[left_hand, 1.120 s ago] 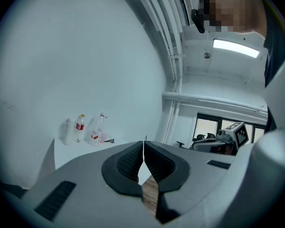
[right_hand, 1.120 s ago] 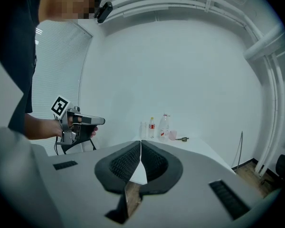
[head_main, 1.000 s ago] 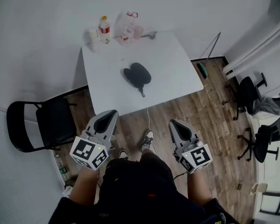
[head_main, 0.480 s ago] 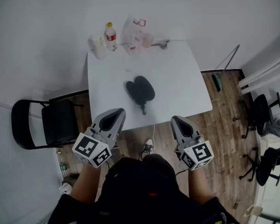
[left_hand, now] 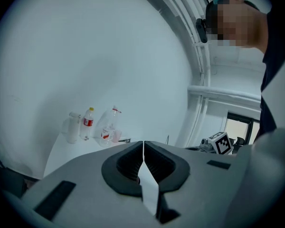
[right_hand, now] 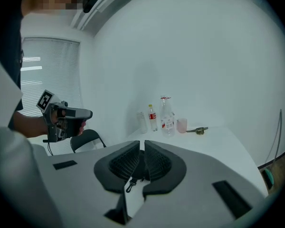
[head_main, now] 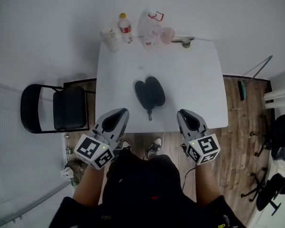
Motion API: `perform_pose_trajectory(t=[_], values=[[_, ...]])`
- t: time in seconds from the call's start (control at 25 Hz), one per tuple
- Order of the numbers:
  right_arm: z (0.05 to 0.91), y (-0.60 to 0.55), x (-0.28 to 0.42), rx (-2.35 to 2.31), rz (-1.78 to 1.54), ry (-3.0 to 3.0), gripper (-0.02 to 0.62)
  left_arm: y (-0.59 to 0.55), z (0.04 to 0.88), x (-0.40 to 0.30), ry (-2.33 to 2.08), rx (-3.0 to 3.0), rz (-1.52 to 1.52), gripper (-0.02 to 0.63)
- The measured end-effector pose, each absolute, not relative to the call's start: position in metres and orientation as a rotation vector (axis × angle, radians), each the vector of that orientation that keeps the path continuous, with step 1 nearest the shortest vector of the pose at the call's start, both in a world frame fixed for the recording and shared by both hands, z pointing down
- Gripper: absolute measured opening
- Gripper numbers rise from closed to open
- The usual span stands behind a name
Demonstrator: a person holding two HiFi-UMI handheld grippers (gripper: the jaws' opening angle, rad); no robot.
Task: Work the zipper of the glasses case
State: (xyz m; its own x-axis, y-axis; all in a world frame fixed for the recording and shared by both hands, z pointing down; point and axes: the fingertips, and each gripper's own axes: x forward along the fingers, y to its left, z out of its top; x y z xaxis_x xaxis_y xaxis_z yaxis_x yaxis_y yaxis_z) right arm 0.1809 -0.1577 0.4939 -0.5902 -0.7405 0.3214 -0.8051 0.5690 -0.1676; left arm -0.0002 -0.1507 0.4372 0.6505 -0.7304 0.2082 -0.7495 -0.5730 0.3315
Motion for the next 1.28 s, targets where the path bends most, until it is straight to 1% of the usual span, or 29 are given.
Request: perform_pose_trajectory(t=[0.12,0.16,0.2,0.24,0.64,0.88,1.12,1.16,1.24,1.28], values=[[0.511,-0.171,0.171,1.256,0.459,-2.566,0.026,-0.158,0.445,-0.007,-1.184,2.45,0.078,0.025],[0.517,-0.176,0.167,1.241,0.465,-2.556,0.05,-0.161,0.448,-0.009,-1.181,2.446,0.077,0.025],[0.523,-0.181,0.163,1.229,0.473,-2.545,0.104,-0.163,0.451,-0.012,-1.175,2.443,0.077,0.025],[0.529,-0.186,0.159,1.224,0.482,-2.531,0.123,-0.166,0.455,-0.014,-1.165,2.443,0.077,0.025],[0.611,-0.239,0.14,1.242,0.543,-2.285,0.173,-0.188,0.472,-0.039,-1.087,2.457,0.091,0.025],[0.686,-0.27,0.13,1.167,0.579,-2.087,0.173,-0.193,0.488,-0.052,-1.077,2.426,0.101,0.025],[0.726,-0.275,0.135,1.151,0.632,-1.935,0.172,-0.195,0.499,-0.054,-1.055,2.416,0.101,0.025],[0.728,-0.275,0.136,1.164,0.641,-1.929,0.151,-0.195,0.499,-0.054,-1.052,2.415,0.101,0.025],[0.728,-0.276,0.139,1.193,0.654,-1.93,0.067,-0.195,0.499,-0.053,-1.044,2.414,0.096,0.025],[0.727,-0.276,0.139,1.203,0.667,-1.938,0.058,-0.194,0.498,-0.052,-1.039,2.412,0.086,0.025]])
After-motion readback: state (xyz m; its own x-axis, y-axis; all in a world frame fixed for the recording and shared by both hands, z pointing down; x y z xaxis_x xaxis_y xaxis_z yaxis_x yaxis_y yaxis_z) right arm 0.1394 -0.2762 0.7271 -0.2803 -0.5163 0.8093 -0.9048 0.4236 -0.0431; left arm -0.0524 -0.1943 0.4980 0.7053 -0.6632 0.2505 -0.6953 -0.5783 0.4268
